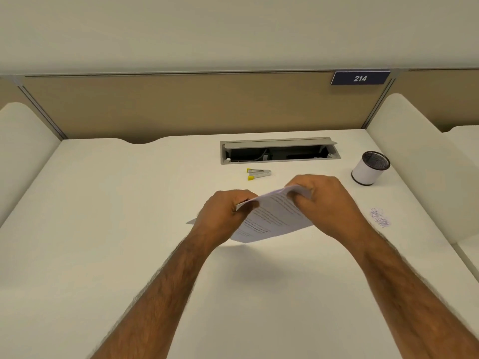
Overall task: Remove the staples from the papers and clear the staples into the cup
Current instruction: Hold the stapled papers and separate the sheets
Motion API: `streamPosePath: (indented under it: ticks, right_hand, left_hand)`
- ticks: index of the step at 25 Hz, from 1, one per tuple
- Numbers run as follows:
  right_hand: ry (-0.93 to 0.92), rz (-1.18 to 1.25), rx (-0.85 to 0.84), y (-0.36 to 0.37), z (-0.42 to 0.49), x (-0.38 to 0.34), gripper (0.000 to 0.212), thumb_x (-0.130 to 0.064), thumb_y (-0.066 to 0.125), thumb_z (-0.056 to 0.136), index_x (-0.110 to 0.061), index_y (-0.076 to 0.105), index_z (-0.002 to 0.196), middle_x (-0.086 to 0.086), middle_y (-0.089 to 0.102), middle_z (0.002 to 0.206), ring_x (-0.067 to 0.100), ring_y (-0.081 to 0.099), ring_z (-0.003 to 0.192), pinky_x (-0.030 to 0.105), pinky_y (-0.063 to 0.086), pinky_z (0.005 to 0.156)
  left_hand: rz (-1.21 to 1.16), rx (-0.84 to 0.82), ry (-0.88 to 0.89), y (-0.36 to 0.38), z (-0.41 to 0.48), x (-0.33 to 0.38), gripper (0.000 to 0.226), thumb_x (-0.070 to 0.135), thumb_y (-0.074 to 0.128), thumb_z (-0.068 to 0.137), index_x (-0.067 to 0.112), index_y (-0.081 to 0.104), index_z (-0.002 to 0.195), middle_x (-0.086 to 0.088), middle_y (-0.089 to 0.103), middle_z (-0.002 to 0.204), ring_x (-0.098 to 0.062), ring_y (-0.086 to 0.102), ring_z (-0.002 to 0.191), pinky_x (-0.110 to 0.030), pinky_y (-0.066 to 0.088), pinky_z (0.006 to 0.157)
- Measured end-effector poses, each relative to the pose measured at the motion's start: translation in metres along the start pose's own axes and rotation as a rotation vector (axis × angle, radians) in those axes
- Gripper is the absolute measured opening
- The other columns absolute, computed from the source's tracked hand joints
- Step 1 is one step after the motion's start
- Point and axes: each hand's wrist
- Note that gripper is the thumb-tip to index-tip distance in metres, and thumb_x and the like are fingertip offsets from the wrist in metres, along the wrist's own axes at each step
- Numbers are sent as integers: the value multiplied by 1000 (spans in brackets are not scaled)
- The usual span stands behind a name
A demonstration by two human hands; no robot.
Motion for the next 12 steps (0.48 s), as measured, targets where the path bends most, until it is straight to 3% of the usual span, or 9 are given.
streamPosePath:
  ticks: [1, 3, 5, 6, 7, 9, 10, 12]
  right_hand:
    - [23, 78, 11, 1, 0, 7, 21, -24, 51, 97, -23, 71, 93, -2, 70, 88, 21, 64, 82, 36, 51, 68]
    - [112, 298, 59, 2, -1, 28, 17, -20, 56, 95, -17, 72, 88, 1, 71, 83, 27, 67, 80, 43, 52, 69]
    - [217, 570, 83, 4, -6, 52, 14, -16, 62, 94, -20, 75, 100, -1, 76, 90, 25, 71, 84, 42, 54, 75]
    - [252, 693, 84, 5, -9, 62, 17, -14, 64, 94, -22, 75, 104, -1, 77, 94, 25, 72, 89, 43, 55, 79]
    - [278, 791, 84, 8, -11, 70, 20, -11, 65, 93, -23, 75, 106, 0, 78, 98, 28, 73, 93, 44, 57, 82]
    - [306, 930, 96, 15, -15, 81, 23, -6, 64, 92, -21, 73, 107, 2, 77, 103, 31, 71, 99, 38, 57, 82]
    - [308, 985, 106, 21, -16, 84, 24, -4, 63, 92, -19, 72, 108, 3, 77, 105, 30, 71, 101, 35, 56, 81]
    - [316, 1067, 142, 32, -19, 91, 24, -4, 63, 91, -16, 71, 110, 5, 75, 111, 28, 70, 105, 36, 55, 87]
  left_hand:
    - [-11, 44, 19, -2, -2, -5, 16, 31, 66, 100, 39, 74, 111, 20, 72, 109, -8, 66, 104, -32, 51, 89]
    - [37, 286, 106, -11, -10, -24, 39, 37, 75, 94, 29, 69, 132, 15, 67, 132, -5, 57, 125, -35, 45, 109]
    - [14, 538, 92, -19, -20, -53, 64, 38, 79, 89, 20, 56, 146, 7, 59, 147, -7, 48, 138, -32, 34, 119]
    - [-100, 580, 4, -21, -26, -63, 73, 37, 81, 88, 20, 49, 151, 10, 56, 150, -6, 47, 141, -31, 33, 120]
    - [-294, 550, -101, -22, -31, -70, 78, 35, 82, 86, 22, 44, 154, 16, 58, 147, -5, 51, 138, -35, 35, 121]
    - [-730, 341, -249, -20, -35, -73, 67, 34, 84, 84, 19, 56, 143, 15, 72, 129, -8, 67, 121, -50, 46, 115]
    - [-843, 234, -284, -16, -36, -74, 60, 39, 86, 80, 16, 66, 131, 7, 76, 123, -15, 71, 114, -55, 50, 110]
    - [-883, 96, -327, -8, -37, -76, 51, 46, 90, 73, 18, 77, 115, -7, 77, 121, -27, 72, 112, -51, 56, 103]
Point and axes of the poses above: each hand's wrist, its own z-axis towards the middle knuckle, its own y-axis out of the palm, x = y × z
